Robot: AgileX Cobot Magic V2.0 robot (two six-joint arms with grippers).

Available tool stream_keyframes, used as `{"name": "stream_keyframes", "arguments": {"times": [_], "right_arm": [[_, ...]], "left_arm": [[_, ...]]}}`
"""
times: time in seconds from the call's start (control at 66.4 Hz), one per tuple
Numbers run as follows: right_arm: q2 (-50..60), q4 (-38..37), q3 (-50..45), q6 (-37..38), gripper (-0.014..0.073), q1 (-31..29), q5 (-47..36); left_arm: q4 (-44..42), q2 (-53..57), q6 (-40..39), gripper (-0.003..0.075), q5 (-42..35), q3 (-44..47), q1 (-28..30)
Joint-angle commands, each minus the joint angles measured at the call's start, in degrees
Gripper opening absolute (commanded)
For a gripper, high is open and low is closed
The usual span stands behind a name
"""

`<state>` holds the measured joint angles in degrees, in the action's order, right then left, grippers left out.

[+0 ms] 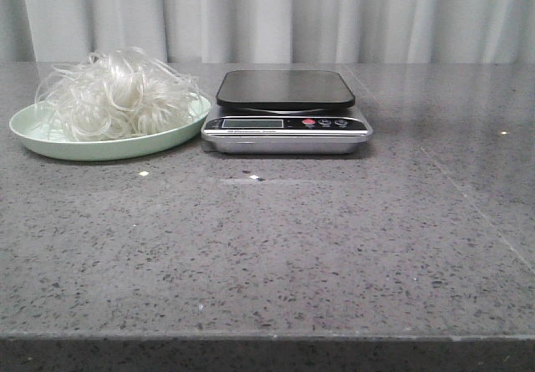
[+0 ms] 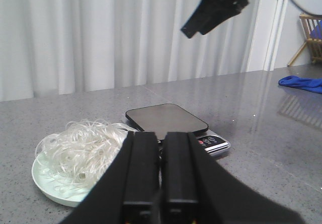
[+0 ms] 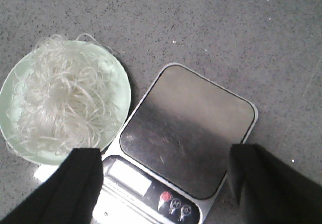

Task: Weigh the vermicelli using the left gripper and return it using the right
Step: 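Open the right gripper and raise it away from the plate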

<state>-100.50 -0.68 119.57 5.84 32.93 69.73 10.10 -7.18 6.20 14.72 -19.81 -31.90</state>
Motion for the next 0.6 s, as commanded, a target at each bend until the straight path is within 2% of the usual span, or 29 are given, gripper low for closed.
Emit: {"name": "stream_keyframes", "arguments": {"times": [0.0, 0.587], "right_arm": [[9.86, -0.74, -8.23, -0.92, 0.0608, -0.17, -7.63], [56.25, -1.15, -68.82, -0.92, 0.0608, -0.17, -40.96]], "left_arm": [[0.83, -0.67, -0.12, 0.0127, -5.34, -1.51, -0.37], [0.93, -0.67, -0.12, 0.0127, -5.16, -1.41, -0.37]]}}
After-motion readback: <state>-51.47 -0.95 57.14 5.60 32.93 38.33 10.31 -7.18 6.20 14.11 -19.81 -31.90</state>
